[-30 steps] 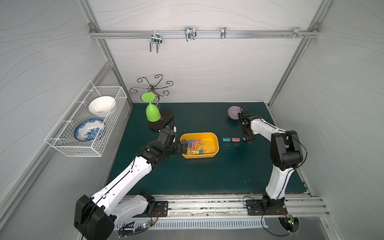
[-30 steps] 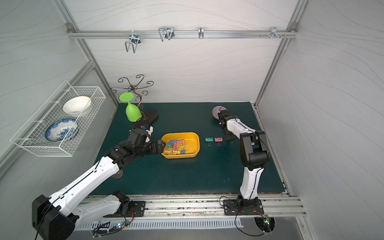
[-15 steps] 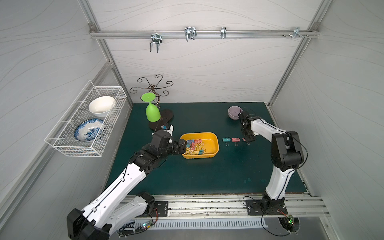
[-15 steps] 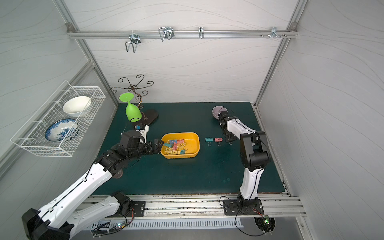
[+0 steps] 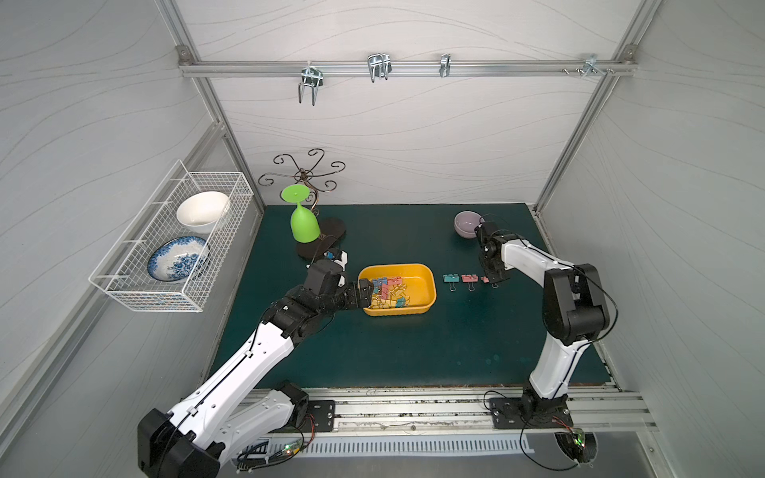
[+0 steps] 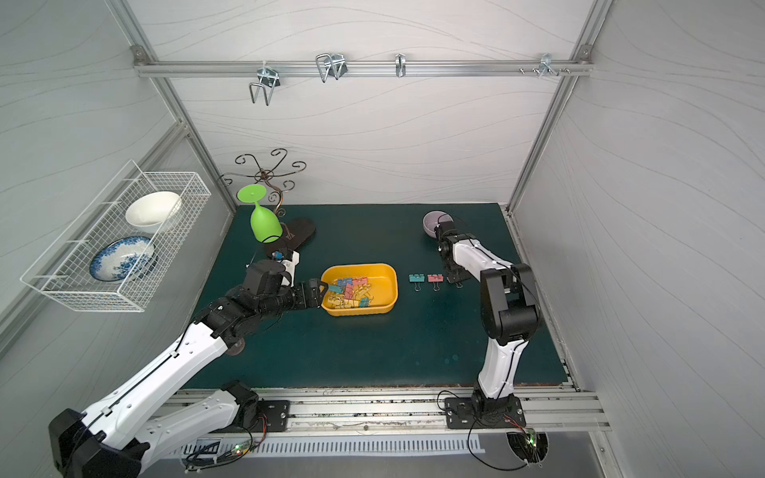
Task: Take out the binder clips from the storage box
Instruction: Place the binder clip at the center of the board.
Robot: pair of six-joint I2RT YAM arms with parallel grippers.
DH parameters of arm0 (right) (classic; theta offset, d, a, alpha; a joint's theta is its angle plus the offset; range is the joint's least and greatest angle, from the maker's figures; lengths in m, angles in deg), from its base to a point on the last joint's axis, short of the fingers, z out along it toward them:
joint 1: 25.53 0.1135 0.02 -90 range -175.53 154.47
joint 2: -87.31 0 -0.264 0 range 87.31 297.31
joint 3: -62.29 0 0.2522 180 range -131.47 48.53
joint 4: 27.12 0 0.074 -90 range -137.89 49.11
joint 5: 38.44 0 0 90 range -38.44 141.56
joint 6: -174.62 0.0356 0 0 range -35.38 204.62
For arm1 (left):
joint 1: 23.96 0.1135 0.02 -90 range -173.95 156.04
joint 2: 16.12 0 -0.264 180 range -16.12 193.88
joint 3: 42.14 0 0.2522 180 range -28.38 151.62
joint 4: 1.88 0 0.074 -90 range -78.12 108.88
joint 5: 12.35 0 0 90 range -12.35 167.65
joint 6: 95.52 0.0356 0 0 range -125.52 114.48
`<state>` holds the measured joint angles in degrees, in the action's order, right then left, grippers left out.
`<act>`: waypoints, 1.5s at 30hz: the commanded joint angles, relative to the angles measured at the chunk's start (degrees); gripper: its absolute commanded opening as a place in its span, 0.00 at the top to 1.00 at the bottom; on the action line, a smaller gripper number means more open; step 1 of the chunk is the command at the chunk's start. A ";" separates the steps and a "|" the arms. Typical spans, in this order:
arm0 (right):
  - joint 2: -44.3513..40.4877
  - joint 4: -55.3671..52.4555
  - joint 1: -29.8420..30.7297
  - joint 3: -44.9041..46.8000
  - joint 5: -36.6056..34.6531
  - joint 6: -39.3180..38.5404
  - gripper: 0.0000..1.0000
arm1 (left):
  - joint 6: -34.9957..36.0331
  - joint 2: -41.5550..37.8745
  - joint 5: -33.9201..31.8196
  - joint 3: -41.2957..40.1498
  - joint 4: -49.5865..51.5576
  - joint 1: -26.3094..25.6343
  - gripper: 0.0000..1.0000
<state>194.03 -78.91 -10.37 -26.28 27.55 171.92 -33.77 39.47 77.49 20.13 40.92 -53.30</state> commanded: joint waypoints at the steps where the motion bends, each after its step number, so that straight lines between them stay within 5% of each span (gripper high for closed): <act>1: 1.22 -1.09 0.85 4.89 3.38 3.63 1.00 | -0.97 -0.47 0.51 1.35 -1.57 0.25 0.02; 8: -0.55 9.95 1.87 10.25 2.73 4.75 1.00 | -0.58 0.03 0.67 1.75 -1.44 0.25 0.02; 29: -2.96 7.36 2.95 10.62 1.66 4.29 0.98 | -1.11 0.92 1.61 1.43 -1.63 0.25 0.01; 36: -8.79 6.79 2.79 11.79 4.46 -7.94 0.53 | -0.13 -0.13 1.66 1.27 -0.97 0.25 0.01; 42: -17.58 6.07 2.85 15.47 5.29 -14.04 0.27 | 3.31 0.13 1.24 2.85 1.09 0.25 0.01; 45: -22.67 7.30 2.89 17.02 5.75 -19.94 0.27 | 4.59 0.80 1.93 3.50 1.29 0.25 0.01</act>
<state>175.56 -70.75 -7.75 -10.61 32.62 159.75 -31.82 40.15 78.78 20.54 42.36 -53.30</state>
